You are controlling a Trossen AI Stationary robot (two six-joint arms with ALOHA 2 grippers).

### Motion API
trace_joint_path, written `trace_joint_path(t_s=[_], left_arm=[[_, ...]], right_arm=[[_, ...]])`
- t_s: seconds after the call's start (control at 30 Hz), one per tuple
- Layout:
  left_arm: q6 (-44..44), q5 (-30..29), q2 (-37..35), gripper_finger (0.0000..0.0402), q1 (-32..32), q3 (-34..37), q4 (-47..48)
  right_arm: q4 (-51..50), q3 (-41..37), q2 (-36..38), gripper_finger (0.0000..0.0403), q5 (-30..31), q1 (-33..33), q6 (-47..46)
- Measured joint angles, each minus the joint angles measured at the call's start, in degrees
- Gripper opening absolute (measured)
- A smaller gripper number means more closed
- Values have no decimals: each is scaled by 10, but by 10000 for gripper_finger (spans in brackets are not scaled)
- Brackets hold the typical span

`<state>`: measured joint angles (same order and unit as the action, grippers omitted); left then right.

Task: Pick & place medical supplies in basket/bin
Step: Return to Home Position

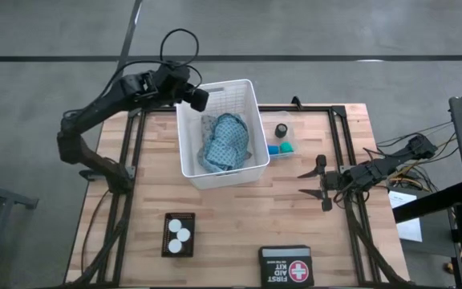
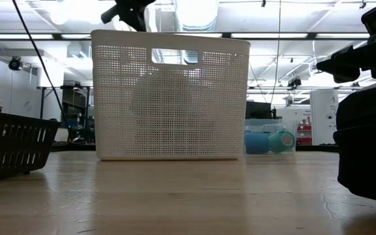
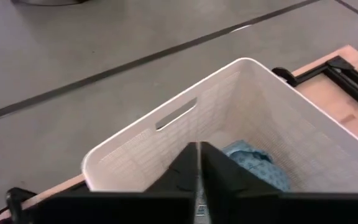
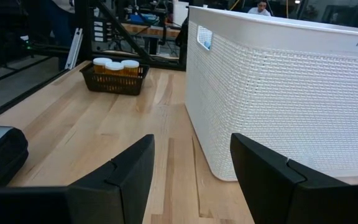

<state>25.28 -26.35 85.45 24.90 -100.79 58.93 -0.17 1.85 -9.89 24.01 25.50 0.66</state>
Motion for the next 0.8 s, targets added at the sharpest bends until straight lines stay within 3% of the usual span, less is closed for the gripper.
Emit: trace_joint_path(t_s=[0.07, 0.47, 0.63, 0.8], left_arm=[[-3, -4, -2, 9, 0, 0, 6], [-78, -40, -71, 2, -34, 7, -4], [-84, -39, -133, 1, -35, 91, -42], [-127, -32, -240, 1, -35, 228, -168]], right_arm=[[0, 0, 0, 206, 0, 0, 0], [0, 0, 0, 206, 0, 0, 0], [0, 0, 0, 206, 0, 0, 0], [0, 0, 0, 206, 0, 0, 0]])
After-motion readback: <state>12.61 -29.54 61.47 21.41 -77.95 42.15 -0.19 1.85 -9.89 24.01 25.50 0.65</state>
